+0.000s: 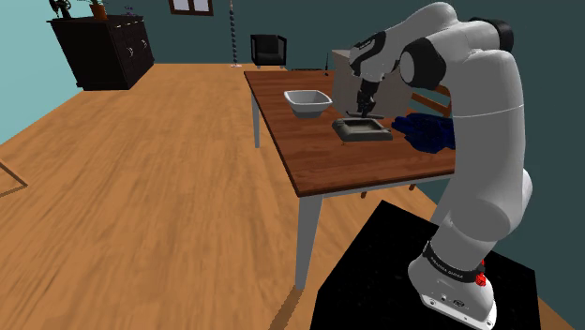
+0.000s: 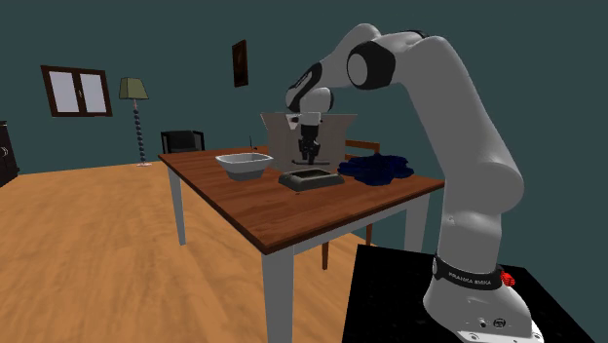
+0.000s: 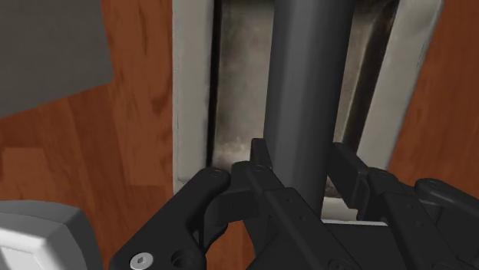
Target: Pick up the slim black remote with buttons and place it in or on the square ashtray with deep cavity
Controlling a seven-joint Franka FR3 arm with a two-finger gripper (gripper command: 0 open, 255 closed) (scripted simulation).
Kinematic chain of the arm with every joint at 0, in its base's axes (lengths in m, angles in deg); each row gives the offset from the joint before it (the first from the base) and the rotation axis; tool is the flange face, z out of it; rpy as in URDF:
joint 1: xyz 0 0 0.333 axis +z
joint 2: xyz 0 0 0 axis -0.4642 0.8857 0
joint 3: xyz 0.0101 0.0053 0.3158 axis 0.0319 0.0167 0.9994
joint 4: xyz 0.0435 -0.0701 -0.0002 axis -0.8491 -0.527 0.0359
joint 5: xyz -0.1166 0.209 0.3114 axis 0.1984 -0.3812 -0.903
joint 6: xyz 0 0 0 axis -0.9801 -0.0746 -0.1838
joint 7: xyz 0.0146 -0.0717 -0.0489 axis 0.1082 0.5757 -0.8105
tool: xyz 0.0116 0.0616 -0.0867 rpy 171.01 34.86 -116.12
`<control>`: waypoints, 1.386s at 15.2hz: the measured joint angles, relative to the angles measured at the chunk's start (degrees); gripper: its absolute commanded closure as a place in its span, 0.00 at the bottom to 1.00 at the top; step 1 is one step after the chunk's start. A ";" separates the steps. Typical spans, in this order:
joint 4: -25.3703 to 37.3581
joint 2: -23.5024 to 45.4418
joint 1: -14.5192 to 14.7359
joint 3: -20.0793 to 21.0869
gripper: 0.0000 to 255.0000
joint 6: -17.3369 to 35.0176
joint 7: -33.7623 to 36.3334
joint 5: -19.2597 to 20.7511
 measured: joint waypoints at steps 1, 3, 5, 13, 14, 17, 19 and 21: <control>-0.17 0.45 -0.20 0.19 1.00 0.54 -0.24 -0.34; -0.99 0.84 -0.35 0.40 1.00 1.65 -0.67 -0.73; -1.47 1.51 -0.45 0.74 1.00 2.67 -0.86 -1.23; -2.73 2.58 -0.77 1.31 1.00 4.92 -1.58 -2.18; -2.71 2.61 -0.78 1.32 1.00 4.92 -1.58 -2.19; -2.78 2.59 -0.75 1.31 0.00 4.91 -1.56 -2.18; -2.79 2.59 -0.75 1.31 0.00 4.91 -1.56 -2.18; -2.78 2.60 -0.76 1.32 0.00 4.90 -1.56 -2.18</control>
